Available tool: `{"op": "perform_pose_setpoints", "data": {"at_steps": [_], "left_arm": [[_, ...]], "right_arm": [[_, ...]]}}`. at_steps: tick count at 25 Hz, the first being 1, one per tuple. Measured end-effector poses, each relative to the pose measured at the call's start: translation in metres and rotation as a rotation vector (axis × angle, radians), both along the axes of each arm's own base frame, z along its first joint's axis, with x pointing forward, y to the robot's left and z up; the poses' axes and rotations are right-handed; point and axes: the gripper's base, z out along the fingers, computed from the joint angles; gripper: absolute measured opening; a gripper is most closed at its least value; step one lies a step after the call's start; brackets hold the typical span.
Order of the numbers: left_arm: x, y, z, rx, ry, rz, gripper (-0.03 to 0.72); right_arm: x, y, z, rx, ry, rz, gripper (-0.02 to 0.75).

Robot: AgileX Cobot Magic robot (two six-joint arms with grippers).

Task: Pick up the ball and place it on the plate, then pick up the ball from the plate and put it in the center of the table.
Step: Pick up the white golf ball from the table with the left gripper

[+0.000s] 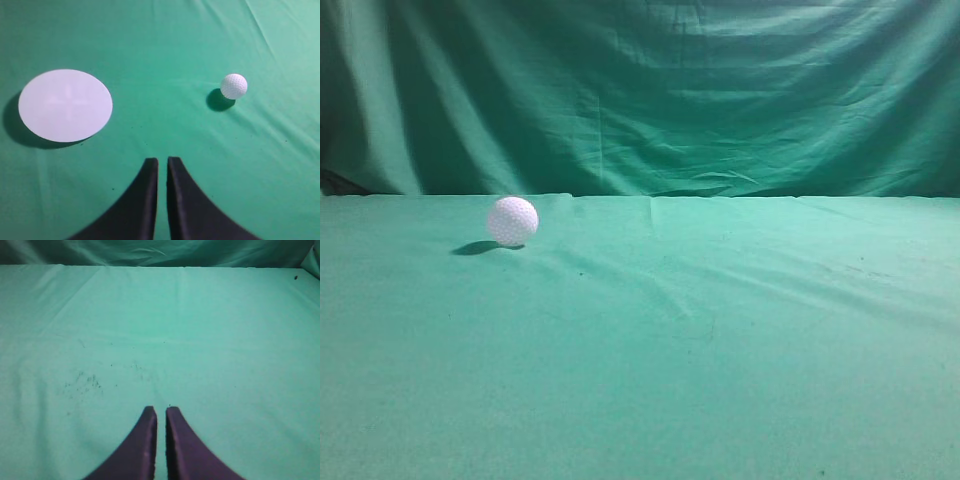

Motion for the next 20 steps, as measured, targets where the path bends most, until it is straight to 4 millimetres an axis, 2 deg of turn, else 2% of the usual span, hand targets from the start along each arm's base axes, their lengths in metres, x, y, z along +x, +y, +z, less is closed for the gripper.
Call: {"op": "perform_pose_setpoints", "data": {"at_steps": [4,10,11,12,15,20], "left_arm": [[0.015,-0.007,0.004,-0.012,0.085,-0.052,0.049],[0.056,-0.023,0.016,0.052,0.251,-0.252,0.049],[0.063,-0.025,0.018,0.054,0.262,-0.268,0.0],[0.071,-0.028,0.02,0.059,0.272,-0.284,0.0],[0.093,-0.046,0.021,0.078,0.299,-0.364,0.0],[0.128,-0.094,0.005,0.188,0.336,-0.516,0.0]], "right_arm": [[0.0,0.0,0.0,0.0,0.0,0.0,0.064],[0.0,0.0,0.0,0.0,0.0,0.0,0.064],[0.0,0.0,0.0,0.0,0.0,0.0,0.064],[0.0,0.0,0.0,0.0,0.0,0.0,0.064],[0.0,0.0,0.0,0.0,0.0,0.0,0.064],[0.0,0.0,0.0,0.0,0.0,0.0,0.064]]}}
